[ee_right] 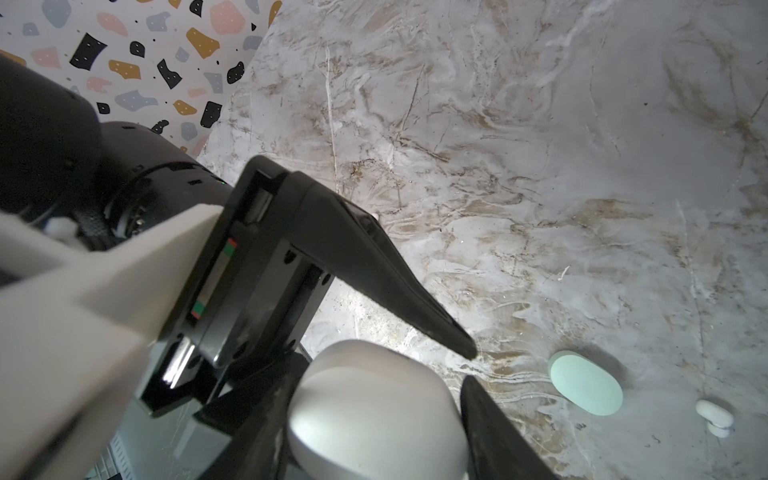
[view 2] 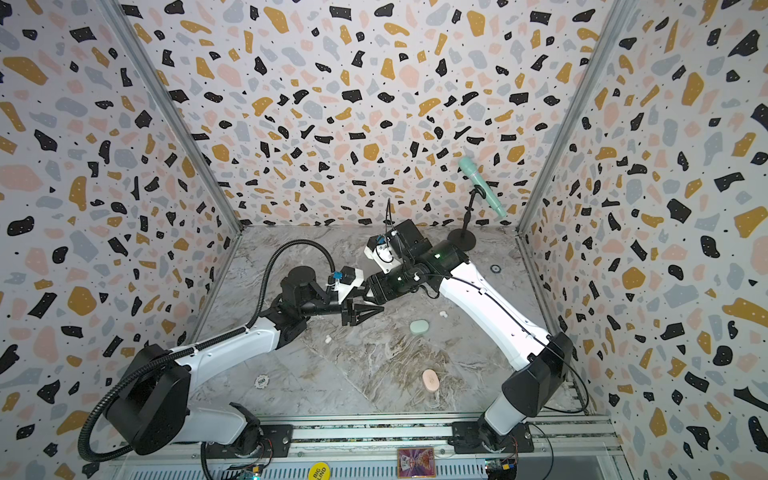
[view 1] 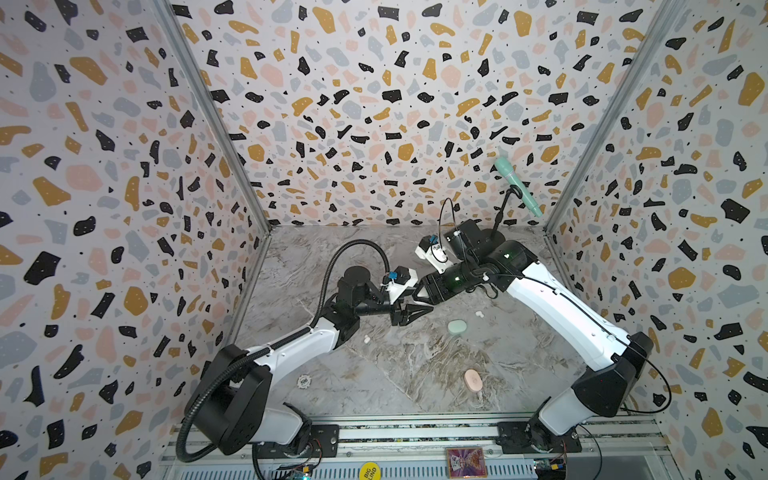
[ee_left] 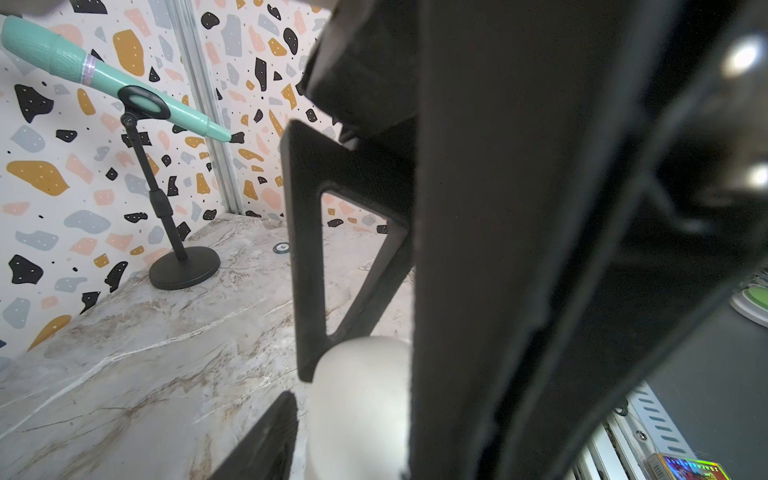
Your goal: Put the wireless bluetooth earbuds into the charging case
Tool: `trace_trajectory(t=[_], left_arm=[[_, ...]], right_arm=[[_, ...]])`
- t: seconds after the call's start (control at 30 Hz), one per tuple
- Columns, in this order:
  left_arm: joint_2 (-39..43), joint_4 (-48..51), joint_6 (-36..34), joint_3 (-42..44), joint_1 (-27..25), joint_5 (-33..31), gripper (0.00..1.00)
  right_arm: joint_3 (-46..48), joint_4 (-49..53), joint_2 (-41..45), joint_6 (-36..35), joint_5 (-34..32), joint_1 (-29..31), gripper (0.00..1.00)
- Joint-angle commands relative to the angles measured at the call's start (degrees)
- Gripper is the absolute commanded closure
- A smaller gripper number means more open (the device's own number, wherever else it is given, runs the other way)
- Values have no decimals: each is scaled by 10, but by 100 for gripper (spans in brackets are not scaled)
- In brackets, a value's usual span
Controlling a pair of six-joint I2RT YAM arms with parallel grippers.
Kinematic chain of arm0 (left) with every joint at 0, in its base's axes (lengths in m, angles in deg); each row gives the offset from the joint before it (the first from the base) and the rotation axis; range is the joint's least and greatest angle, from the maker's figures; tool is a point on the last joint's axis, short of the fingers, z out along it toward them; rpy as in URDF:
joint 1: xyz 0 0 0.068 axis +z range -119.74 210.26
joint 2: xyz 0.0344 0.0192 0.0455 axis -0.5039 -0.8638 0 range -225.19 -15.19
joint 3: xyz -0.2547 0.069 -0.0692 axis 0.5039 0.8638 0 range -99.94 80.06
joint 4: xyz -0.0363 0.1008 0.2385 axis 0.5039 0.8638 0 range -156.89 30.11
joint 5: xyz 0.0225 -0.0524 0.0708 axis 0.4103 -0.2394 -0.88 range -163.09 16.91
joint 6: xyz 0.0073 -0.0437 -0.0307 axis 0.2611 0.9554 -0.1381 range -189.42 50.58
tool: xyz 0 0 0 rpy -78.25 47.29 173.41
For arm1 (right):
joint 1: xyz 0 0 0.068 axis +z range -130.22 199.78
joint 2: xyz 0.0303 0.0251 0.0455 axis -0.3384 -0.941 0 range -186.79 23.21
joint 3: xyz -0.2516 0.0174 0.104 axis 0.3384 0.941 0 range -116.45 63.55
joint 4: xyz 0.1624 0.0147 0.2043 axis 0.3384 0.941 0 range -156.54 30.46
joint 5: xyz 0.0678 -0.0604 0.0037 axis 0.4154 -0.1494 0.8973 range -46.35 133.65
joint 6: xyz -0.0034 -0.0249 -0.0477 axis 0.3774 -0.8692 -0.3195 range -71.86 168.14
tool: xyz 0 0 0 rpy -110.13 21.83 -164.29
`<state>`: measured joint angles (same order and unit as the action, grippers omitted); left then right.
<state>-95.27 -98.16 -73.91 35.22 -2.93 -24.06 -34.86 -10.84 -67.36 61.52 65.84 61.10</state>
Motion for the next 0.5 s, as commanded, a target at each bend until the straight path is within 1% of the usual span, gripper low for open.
trace_trajectory(t=[0.0, 0.23, 0.47], left_arm=[[2, -18, -8, -15, -4, 8, 37], [4, -25, -5, -13, -5, 7, 45], [12, -45, 6, -6, -5, 1, 47]], right_arm=[[-23, 5, 4, 2, 12, 2, 46], [-36, 9, 0, 9, 19, 2, 46], [-36, 11, -3, 11, 23, 2, 46]])
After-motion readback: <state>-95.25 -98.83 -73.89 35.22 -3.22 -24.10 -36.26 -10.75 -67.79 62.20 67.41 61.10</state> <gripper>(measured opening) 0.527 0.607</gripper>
